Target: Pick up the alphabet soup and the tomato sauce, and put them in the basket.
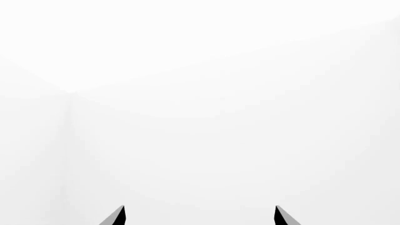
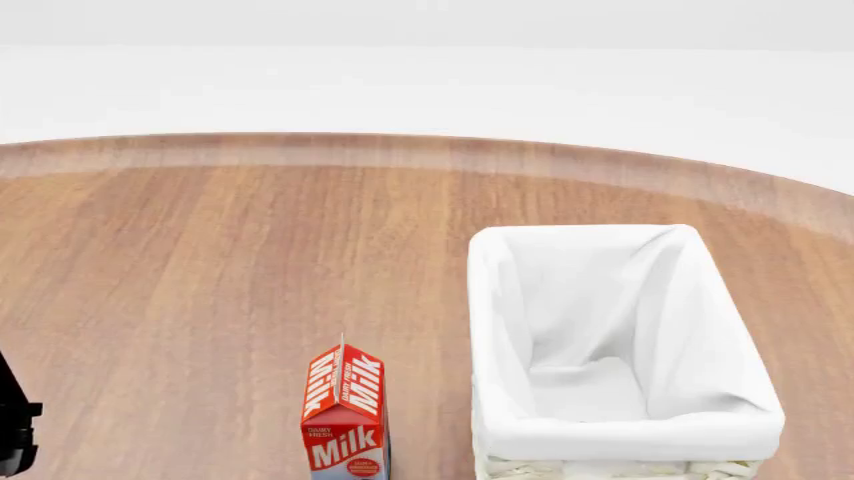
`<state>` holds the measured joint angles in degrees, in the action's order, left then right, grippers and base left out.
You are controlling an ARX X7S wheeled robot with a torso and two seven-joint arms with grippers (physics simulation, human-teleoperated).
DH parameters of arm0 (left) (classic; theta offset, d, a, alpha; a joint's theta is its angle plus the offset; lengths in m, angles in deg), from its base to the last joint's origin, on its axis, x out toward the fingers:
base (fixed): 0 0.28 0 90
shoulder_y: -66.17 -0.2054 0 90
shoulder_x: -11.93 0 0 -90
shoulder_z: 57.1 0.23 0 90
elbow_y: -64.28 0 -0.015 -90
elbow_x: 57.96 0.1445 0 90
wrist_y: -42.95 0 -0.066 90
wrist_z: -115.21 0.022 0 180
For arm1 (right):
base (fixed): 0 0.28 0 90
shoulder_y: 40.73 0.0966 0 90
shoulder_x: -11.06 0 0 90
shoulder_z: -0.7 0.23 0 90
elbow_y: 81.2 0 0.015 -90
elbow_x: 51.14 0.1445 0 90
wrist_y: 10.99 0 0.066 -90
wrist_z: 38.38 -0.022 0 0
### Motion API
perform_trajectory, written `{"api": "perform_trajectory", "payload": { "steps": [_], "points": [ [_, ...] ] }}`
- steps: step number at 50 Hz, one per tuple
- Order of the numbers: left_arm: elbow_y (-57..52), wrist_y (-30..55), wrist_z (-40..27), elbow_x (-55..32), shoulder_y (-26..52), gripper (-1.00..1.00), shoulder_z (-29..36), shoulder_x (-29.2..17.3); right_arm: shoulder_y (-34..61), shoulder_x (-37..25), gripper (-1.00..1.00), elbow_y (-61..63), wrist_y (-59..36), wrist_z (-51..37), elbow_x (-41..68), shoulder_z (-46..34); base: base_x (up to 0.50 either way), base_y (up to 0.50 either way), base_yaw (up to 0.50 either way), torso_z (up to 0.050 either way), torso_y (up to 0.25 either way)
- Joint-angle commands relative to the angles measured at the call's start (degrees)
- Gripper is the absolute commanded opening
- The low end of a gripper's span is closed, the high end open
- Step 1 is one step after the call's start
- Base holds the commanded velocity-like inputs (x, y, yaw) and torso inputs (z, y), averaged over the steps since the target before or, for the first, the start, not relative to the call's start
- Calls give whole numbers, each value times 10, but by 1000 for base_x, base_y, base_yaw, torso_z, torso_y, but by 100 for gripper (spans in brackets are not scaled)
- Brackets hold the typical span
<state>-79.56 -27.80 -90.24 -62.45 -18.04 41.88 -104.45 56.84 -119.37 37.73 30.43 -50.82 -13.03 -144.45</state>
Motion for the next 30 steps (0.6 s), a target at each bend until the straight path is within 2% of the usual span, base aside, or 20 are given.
{"api": "perform_trajectory", "payload": {
  "steps": [1,30],
  "points": [
    [2,-4,-2,1,-3,100,1,-1,-8,5,100,-31,23,12,-10,-7,0,0,0,0,0],
    [9,-10,-4,-2,-3,100,5,-3,-17,15,100,-73,56,27,-16,-9,0,0,0,0,0]
  ]
}}
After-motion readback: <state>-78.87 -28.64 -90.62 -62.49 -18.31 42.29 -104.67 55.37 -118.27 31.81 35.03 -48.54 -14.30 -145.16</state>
